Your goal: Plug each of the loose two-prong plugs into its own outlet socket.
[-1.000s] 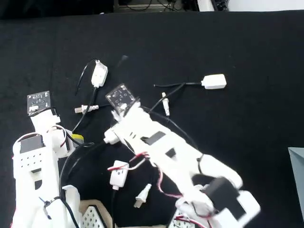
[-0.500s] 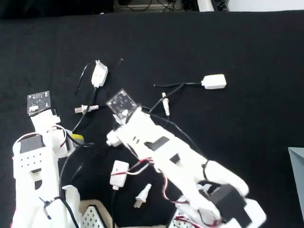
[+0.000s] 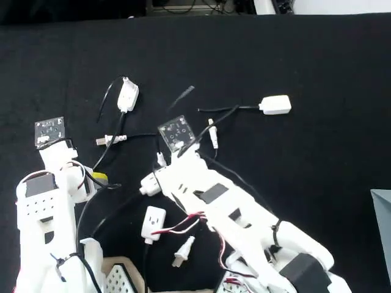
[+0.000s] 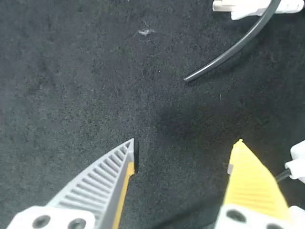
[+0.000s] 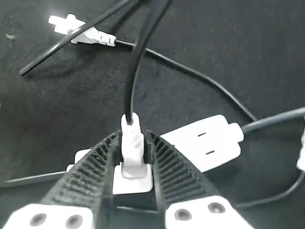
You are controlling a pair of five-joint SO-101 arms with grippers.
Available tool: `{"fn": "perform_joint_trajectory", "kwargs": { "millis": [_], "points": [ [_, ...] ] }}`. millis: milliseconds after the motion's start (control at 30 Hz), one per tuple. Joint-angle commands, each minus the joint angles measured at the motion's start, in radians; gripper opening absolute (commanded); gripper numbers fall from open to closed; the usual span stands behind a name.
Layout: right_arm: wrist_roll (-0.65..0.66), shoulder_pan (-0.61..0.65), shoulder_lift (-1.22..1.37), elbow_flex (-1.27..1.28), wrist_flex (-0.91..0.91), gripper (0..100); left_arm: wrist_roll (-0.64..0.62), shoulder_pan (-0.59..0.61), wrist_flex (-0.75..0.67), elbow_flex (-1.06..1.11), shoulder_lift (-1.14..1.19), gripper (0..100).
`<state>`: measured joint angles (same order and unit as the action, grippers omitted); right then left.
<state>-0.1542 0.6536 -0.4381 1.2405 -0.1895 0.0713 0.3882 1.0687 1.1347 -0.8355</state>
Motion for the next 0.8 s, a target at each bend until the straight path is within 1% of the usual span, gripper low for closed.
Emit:
{"fn": "perform_joint_trajectory", "kwargs": {
  "millis": [0,333,467,533,667,767],
  "points": [
    [-0.057,0.002,0.007,-0.010,-0.057,1.2,0.002,0.007,-0.015,0.002,-0.018,31],
    [-0.049,0.005,0.012,0.008,-0.057,1.2,0.002,0.007,-0.015,0.005,-0.018,31],
    [0.091,0.044,0.001,0.039,-0.057,1.3,0.002,0.007,-0.015,0.005,-0.018,31],
    [0.132,0.063,-0.021,0.051,-0.057,1.2,0.002,0.007,-0.015,0.005,-0.018,31],
    [0.146,0.071,-0.073,0.093,-0.063,1.2,0.002,0.007,-0.015,0.005,-0.018,31],
    [0.146,0.071,-0.108,0.097,-0.127,1.5,0.002,0.007,-0.015,0.005,-0.018,31]
  ]
}}
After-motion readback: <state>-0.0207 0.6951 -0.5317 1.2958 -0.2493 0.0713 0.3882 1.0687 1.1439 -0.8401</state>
